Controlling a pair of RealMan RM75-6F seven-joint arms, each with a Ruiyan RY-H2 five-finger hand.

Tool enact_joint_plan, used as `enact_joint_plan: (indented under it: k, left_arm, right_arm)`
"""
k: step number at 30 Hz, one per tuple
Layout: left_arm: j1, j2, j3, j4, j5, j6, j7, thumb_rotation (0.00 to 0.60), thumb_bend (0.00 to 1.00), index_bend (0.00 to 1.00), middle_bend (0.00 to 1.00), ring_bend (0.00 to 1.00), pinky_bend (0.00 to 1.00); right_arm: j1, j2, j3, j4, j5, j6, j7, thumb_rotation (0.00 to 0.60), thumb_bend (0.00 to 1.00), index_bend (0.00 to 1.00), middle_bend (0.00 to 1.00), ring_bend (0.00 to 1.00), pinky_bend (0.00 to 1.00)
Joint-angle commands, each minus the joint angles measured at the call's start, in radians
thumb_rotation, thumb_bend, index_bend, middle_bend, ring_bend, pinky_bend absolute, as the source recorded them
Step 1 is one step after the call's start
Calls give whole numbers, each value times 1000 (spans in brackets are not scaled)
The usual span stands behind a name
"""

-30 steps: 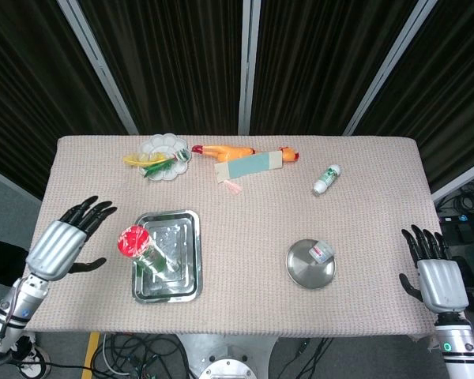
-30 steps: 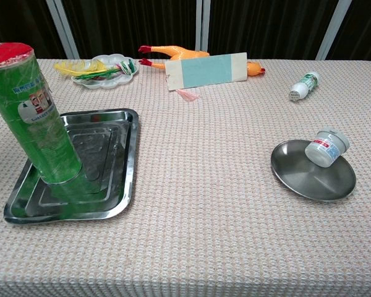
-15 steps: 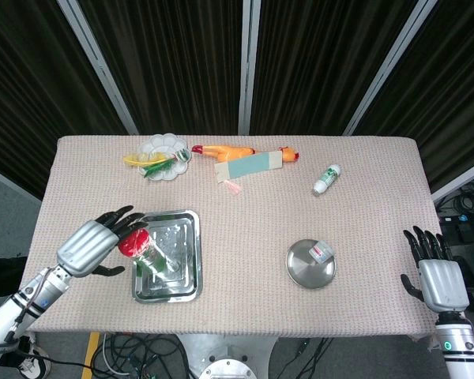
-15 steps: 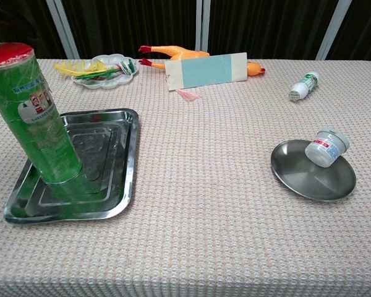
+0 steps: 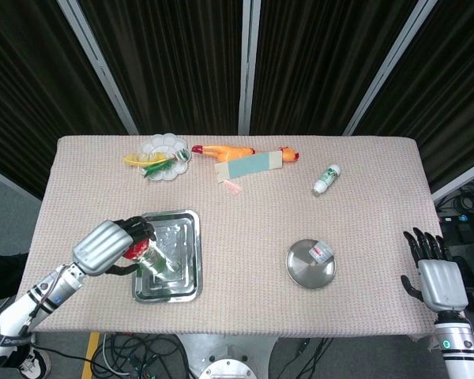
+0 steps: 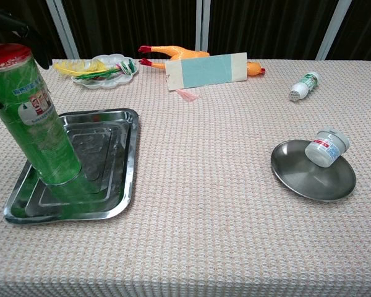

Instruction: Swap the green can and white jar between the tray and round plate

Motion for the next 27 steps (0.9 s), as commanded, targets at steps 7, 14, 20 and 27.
enact_joint_plan:
  k: [7,14,20,27]
  left_arm:
    - [-19,-23,-2,19,-7,14,-13,600,265,394,374,330,634]
    - [-66,-5,-34,-3,-17,-7,8,600,278,413,397,346,641]
    - [-186,-20,-112,-5,-71,-111,-2,600,279,413,396,347,641]
    - [-355,-139,-204,108,-164,-246,28,600,283,411,396,346,640]
  right_arm:
    - [-2,6,2,-1,6,2,9,600,263,0,0,0,0]
    - [-5,14,5,-9,6,12,8,600,263,0,0,0,0]
    - [-6,19,8,-19,5,22,2,600,265,0,0,0,0]
    - [-5,8,1,15,10,4,26,600,265,0,0,0,0]
